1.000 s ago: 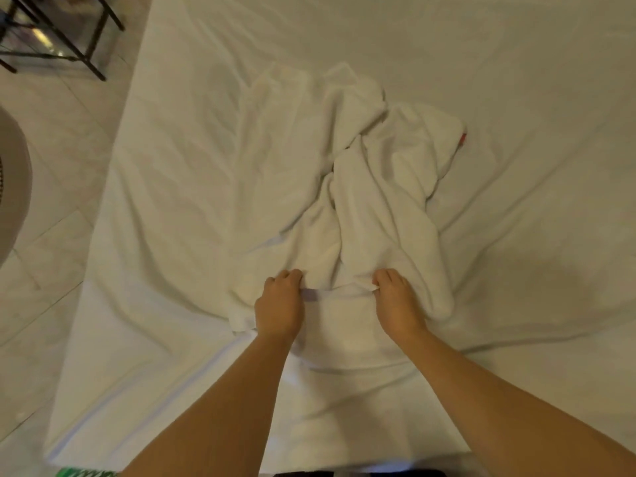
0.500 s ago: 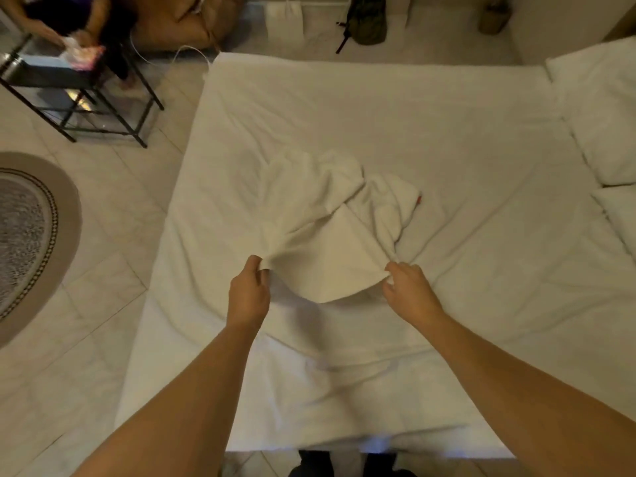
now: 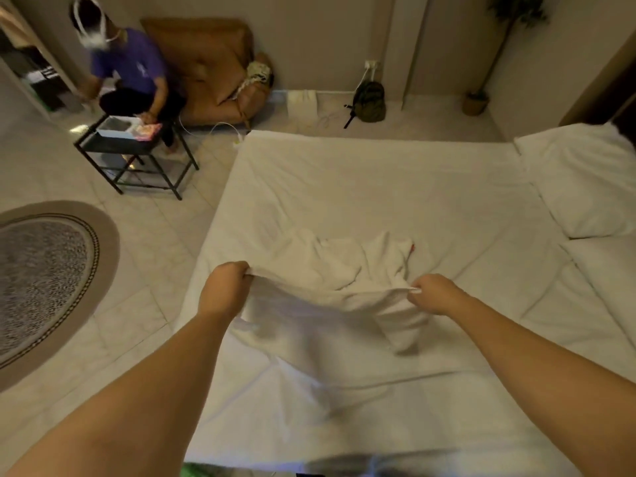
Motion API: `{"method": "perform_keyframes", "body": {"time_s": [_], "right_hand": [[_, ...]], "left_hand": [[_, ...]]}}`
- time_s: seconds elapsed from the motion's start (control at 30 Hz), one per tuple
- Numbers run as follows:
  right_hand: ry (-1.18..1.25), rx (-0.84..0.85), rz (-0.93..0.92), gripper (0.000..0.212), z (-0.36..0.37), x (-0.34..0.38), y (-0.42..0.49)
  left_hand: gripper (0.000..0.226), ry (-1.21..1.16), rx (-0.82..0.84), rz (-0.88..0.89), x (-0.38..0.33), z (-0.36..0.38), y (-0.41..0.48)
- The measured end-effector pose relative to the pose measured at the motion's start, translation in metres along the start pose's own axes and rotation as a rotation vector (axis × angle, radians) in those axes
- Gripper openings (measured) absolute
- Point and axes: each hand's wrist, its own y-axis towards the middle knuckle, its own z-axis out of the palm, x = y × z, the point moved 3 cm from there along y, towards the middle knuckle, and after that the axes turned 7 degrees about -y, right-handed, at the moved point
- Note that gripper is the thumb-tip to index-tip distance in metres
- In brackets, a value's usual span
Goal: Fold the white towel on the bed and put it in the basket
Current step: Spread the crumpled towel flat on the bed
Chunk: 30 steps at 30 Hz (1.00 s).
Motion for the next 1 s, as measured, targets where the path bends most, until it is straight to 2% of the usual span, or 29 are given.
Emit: {"method": "perform_keyframes", "body": {"time_s": [0.1,0.17,0.3,0.4,0.47,0.53,0.63,0.73,0.83,0.9,1.0], "right_hand": [[0.020,-0.112,0.019,0.027,-0.041,0.001,-0.003],[0.018,-0.127,-0.011,0.027,-0.049,0.001,-0.002],[0.026,0.051,-0.043,0.028,-0.019,-0.001,0.007],[0.082,0.193,0.078,0.014,0.018,-0.015,0.025],[0.109,0.163,0.173,0.015,0.020,-0.024,0.041],[0.051,-0.023,0.176,0.021,-0.013,-0.026,0.065],[0.114,-0.453,0.132,0.023,-0.119,-0.008,0.085],[0.334,-0.951,0.063,0.033,-0.246,0.018,0.064],[0.359,-1.361,-0.054,0.041,-0.335,0.034,0.017],[0.331,-1.551,-0.131,0.038,-0.360,0.036,-0.009],[0.261,-1.620,-0.204,0.038,-0.351,0.034,-0.030]], "left_hand": [[0.029,-0.024,-0.082,0.031,-0.014,-0.024,0.004],[0.029,-0.033,-0.087,0.015,-0.014,-0.025,0.001],[0.031,0.009,0.120,-0.089,0.014,0.009,-0.003],[0.028,0.054,0.213,-0.137,0.030,0.034,-0.009],[0.027,0.047,0.214,-0.141,0.027,0.037,0.001],[0.024,0.001,0.155,-0.116,0.006,0.025,0.032],[0.017,-0.090,-0.068,-0.047,-0.053,-0.034,0.105],[0.020,-0.166,-0.432,0.048,-0.131,-0.141,0.156],[0.028,-0.215,-0.771,0.203,-0.186,-0.235,0.160],[0.029,-0.286,-0.894,0.295,-0.196,-0.266,0.149],[0.029,-0.281,-0.914,0.330,-0.179,-0.268,0.126]]}}
